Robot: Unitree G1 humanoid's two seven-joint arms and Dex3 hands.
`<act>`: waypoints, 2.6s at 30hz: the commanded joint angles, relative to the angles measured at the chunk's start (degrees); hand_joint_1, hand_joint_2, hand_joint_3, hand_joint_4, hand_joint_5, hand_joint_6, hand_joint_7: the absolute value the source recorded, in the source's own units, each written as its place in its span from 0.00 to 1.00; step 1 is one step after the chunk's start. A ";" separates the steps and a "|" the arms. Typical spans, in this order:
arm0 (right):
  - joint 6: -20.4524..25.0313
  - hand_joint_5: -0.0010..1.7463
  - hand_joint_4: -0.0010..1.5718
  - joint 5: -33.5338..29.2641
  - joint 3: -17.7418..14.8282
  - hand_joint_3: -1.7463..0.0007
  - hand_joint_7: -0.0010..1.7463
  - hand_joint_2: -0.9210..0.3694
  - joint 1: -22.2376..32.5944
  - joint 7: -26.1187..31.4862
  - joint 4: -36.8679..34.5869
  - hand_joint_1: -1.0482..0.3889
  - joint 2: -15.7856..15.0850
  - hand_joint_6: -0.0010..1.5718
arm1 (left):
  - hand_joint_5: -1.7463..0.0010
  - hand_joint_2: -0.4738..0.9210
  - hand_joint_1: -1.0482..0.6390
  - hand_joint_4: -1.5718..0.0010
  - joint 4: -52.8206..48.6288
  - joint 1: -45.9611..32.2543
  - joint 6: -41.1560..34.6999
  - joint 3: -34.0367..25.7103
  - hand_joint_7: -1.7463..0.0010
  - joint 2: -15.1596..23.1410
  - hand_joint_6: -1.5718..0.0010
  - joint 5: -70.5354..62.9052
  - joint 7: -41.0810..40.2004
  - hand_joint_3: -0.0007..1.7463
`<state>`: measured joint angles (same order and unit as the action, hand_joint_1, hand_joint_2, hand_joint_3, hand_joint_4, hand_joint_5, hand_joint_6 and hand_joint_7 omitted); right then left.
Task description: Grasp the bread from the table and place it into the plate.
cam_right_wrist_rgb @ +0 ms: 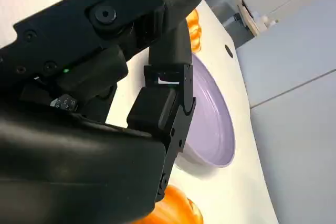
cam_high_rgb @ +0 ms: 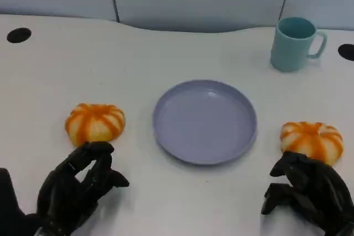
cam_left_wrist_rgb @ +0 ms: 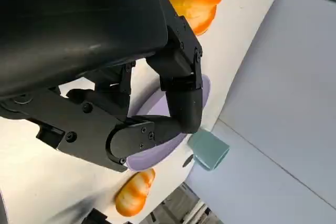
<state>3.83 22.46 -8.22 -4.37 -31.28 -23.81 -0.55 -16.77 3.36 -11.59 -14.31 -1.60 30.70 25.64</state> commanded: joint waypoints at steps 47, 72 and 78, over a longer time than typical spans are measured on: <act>-0.55 0.48 0.90 -0.04 -0.12 1.00 0.49 0.10 0.84 -0.25 1.63 0.12 -0.33 0.77 | 0.75 0.98 0.26 0.81 3.29 4.54 46.04 13.15 1.00 22.54 0.73 -62.04 -24.87 0.01; 1.38 0.50 0.89 0.38 0.18 1.00 0.54 0.11 2.24 0.84 4.56 0.13 0.12 0.74 | 0.98 1.00 0.20 0.94 -8.18 25.92 24.14 30.29 1.00 31.11 0.86 -79.27 -17.71 0.01; 1.49 0.50 0.90 0.28 0.36 1.00 0.54 0.11 2.52 1.05 5.12 0.12 0.17 0.74 | 0.99 1.00 0.20 0.96 -11.53 28.80 22.33 33.37 1.00 31.31 0.89 -78.74 -16.43 0.00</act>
<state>5.10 22.48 -7.65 -2.25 -30.63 -19.51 0.03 -27.47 31.12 11.19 18.27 28.32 -48.24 8.69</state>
